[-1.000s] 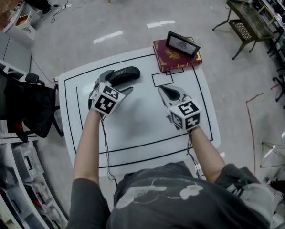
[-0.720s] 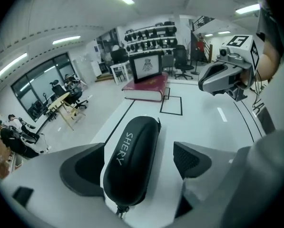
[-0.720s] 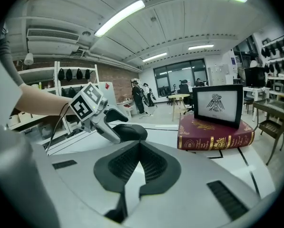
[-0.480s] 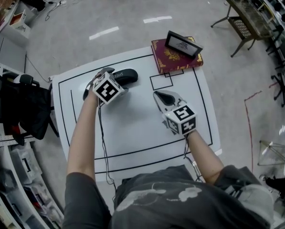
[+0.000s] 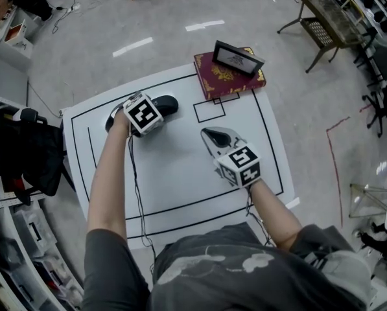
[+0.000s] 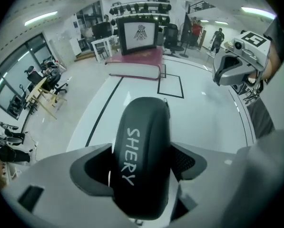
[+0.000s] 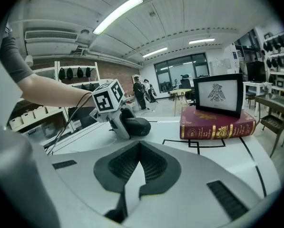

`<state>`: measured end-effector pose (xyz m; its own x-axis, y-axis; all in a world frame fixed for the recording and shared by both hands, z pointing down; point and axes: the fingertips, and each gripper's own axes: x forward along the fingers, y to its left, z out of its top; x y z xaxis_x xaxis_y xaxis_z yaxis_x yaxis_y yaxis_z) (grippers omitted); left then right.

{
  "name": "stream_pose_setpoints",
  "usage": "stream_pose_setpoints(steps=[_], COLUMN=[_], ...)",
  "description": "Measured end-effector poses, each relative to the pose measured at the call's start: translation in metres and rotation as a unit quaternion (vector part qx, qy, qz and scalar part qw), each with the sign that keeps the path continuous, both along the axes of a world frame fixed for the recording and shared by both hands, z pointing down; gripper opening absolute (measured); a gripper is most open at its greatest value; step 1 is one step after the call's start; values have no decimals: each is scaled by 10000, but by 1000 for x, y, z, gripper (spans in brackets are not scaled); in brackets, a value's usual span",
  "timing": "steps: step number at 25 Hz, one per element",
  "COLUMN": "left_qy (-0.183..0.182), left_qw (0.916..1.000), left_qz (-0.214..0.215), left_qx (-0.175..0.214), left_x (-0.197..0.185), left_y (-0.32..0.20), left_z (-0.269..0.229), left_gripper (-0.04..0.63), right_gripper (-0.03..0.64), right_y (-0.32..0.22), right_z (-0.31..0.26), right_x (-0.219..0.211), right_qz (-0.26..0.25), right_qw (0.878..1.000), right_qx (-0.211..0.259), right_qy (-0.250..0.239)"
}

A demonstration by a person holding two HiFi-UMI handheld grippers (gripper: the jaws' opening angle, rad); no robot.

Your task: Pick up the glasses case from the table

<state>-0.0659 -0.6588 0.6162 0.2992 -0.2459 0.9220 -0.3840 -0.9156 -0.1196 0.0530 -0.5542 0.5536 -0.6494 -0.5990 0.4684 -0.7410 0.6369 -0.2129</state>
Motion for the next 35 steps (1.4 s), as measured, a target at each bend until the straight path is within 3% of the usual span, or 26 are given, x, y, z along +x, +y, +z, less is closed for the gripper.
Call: stream_pose_setpoints(steps=[1, 4, 5, 9, 15, 18, 27, 35], left_qy=[-33, -396, -401, 98, 664, 1182, 2194, 2517], left_qw=[10000, 9976, 9975, 9982, 9911, 9839, 9584, 9448], left_qz=[-12, -307, -370, -544, -1137, -1341, -1742, -1844], left_qx=[-29, -483, -448, 232, 196, 58, 538, 1001], left_x=[2, -8, -9, -1, -9, -4, -21, -46], left_y=[2, 24, 25, 6, 25, 45, 99, 174], left_z=[0, 10, 10, -11, -41, -61, -140, -179], left_gripper=[350, 339, 337, 334, 333, 333, 333, 333], right_gripper=[0, 0, 0, 0, 0, 0, 0, 0], right_y=[2, 6, 8, 16, 24, 32, 65, 122], right_z=[-1, -3, -4, -8, -23, -35, -68, -90], right_x=[2, 8, 10, 14, 19, 19, 5, -16], right_qz=[20, 67, 85, 149, 202, 234, 241, 281], right_qw=[10000, 10000, 10000, 9999, 9996, 9993, 9979, 9963], right_qx=[-3, 16, 15, 38, 215, 302, 590, 780], right_qy=[-3, 15, 20, 1, 17, -1, -89, -222])
